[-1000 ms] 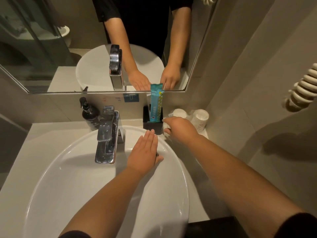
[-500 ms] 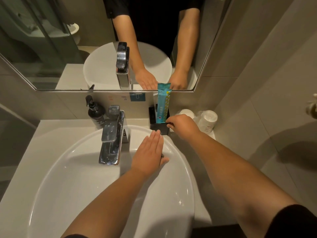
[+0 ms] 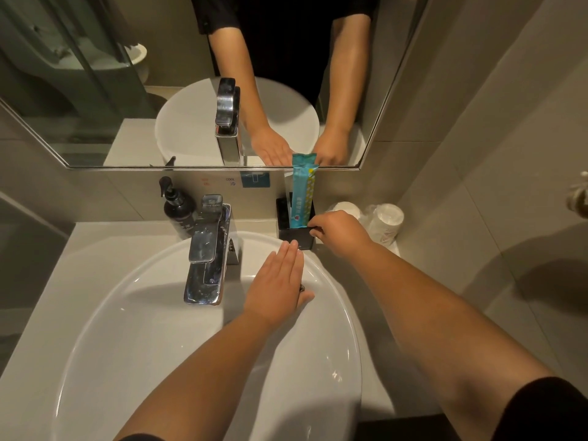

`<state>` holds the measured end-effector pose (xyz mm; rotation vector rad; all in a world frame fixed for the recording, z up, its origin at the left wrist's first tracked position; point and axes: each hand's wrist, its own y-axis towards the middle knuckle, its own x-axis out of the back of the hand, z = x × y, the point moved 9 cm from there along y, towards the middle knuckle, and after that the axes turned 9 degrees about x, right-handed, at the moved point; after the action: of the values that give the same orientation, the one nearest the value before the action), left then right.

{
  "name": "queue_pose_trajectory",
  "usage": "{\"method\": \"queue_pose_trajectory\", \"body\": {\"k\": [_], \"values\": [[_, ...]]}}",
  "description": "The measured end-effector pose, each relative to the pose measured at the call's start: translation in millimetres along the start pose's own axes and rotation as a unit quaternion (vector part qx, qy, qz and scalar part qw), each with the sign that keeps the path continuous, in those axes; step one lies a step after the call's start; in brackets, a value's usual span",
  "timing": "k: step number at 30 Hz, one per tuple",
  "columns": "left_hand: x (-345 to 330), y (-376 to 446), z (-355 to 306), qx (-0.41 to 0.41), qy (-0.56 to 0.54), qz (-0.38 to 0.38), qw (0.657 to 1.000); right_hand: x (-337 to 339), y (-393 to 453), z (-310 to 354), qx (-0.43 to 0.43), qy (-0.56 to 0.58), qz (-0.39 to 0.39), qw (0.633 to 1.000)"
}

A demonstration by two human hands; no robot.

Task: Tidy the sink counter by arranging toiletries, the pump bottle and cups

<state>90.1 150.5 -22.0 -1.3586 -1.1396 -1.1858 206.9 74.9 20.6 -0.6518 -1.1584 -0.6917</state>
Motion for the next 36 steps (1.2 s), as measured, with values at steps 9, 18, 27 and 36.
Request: {"method": "queue_pose_trajectory", "body": {"k": [9, 18, 27, 36], "values": [[-1.3, 0.3, 1.2, 0.004, -0.01, 0.001, 1.0, -0.9, -0.3, 0.9, -0.003, 0.004, 0.001, 1.0], [-1.7, 1.2, 0.0, -0.003, -0.003, -0.007, 1.0, 2.6, -2.0, 4.3, -0.006, -0.006, -0.011, 1.0], [-3.0, 1.3, 1.2, 0.0, -0.013, -0.009, 1.0, 1.5, -0.9, 5.5, -0.007, -0.013, -0.002, 1.0], [-1.9, 0.9, 0.1, -0.001, -0.015, -0.003, 1.0, 6.3, -9.6, 9.9, -0.022, 0.007, -0.008, 1.0]]}}
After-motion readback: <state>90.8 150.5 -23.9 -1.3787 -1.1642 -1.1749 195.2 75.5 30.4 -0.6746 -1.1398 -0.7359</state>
